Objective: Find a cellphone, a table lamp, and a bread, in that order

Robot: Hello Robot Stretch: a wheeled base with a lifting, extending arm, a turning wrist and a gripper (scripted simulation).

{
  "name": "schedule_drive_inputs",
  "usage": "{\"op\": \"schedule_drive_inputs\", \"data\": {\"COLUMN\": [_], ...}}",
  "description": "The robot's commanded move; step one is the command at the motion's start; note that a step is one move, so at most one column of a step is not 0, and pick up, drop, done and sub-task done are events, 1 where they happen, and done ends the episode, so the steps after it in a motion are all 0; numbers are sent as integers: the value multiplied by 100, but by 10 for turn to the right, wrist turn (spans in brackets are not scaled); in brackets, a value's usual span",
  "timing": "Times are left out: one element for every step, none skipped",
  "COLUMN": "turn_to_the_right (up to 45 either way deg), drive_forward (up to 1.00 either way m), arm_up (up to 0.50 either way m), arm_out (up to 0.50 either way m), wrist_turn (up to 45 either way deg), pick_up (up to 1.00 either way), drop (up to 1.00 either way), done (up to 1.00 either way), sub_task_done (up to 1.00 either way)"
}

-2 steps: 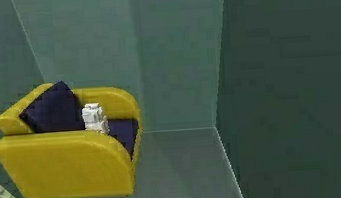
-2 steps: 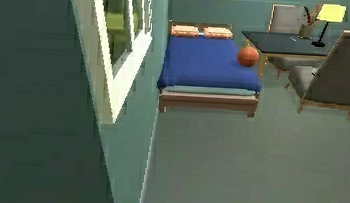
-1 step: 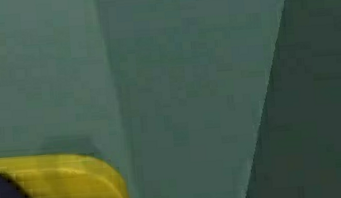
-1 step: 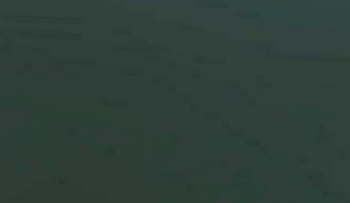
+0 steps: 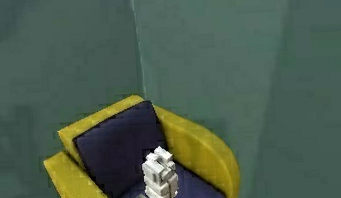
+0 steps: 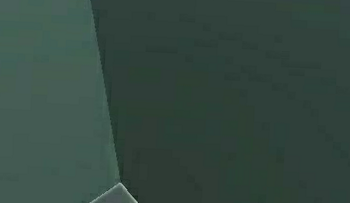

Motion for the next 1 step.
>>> {"op": "schedule_drive_inputs", "data": {"turn_to_the_right": [-120], "drive_forward": [0], "arm_up": [0], "arm_out": [0], "wrist_turn": [0], "pick_up": [0], "drop": [0], "done": [0], "sub_task_done": [0]}}
